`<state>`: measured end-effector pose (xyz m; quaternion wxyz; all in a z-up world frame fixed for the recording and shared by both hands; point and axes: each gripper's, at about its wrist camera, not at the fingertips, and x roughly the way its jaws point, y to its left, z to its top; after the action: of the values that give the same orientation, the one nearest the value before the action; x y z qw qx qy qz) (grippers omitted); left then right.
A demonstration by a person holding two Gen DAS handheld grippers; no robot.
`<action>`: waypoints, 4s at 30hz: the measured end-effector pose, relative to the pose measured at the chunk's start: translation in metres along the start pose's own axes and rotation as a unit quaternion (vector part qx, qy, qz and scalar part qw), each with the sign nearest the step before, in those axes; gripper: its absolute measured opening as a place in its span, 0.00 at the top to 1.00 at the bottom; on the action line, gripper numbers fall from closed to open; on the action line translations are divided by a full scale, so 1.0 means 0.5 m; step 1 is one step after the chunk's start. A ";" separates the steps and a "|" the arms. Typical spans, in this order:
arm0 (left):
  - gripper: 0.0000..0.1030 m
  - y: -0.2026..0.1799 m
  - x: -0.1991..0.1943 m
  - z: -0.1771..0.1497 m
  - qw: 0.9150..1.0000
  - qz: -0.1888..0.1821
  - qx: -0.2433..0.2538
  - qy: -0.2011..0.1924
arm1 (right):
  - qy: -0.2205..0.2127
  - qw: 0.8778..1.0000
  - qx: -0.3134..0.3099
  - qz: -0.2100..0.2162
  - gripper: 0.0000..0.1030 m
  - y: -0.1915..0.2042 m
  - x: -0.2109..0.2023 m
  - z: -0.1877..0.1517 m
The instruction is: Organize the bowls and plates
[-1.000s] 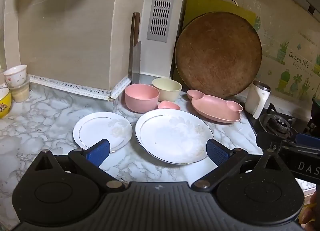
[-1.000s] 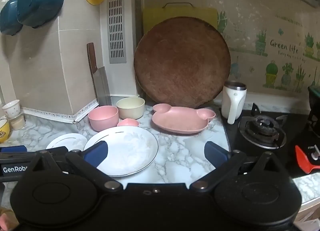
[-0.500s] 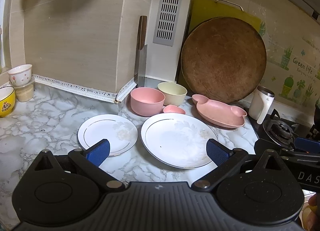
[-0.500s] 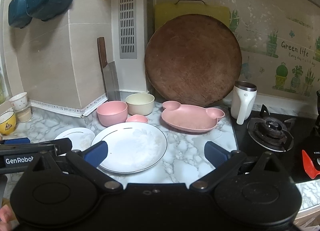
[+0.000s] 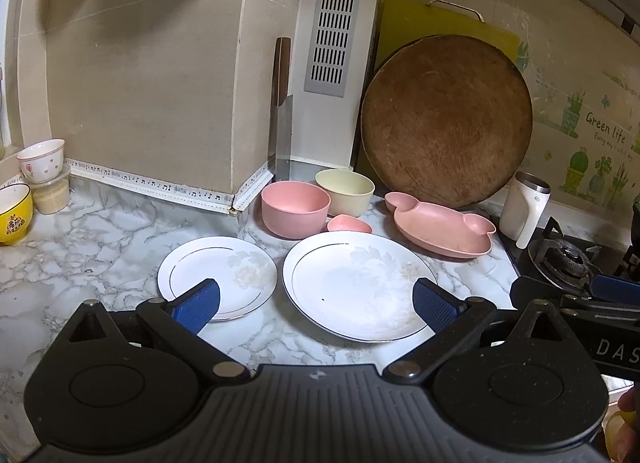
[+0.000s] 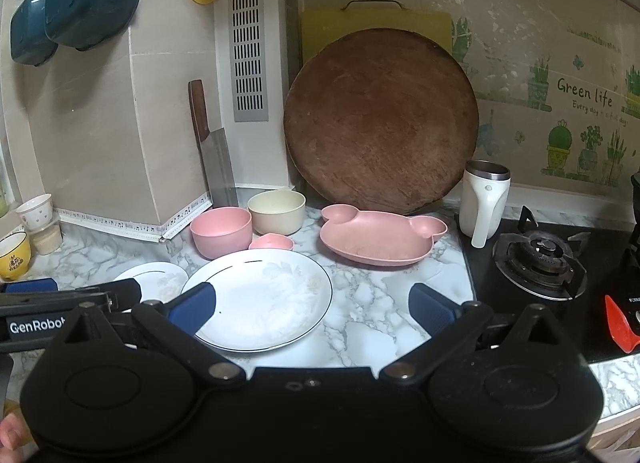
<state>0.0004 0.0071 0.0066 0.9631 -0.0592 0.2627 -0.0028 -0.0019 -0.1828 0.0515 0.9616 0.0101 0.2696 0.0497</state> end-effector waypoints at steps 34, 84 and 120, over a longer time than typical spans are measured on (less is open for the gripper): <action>0.00 -0.007 0.014 0.015 1.000 -0.002 -0.002 -0.015 | -0.012 1.000 -0.008 0.003 0.00 -0.019 0.032 0.018; 0.53 0.026 0.366 -0.013 0.980 0.058 -0.115 0.155 | 0.215 0.967 -0.040 0.132 0.65 -0.105 0.520 0.024; 0.91 -0.024 0.362 -0.029 0.979 -0.040 -0.098 0.175 | 0.220 0.970 0.063 0.079 0.89 -0.241 0.378 -0.009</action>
<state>0.1494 -0.0133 -0.0960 0.8906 -0.1624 0.4240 -0.0256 0.1674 -0.2835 -0.0557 0.8694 0.0806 0.4751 0.1094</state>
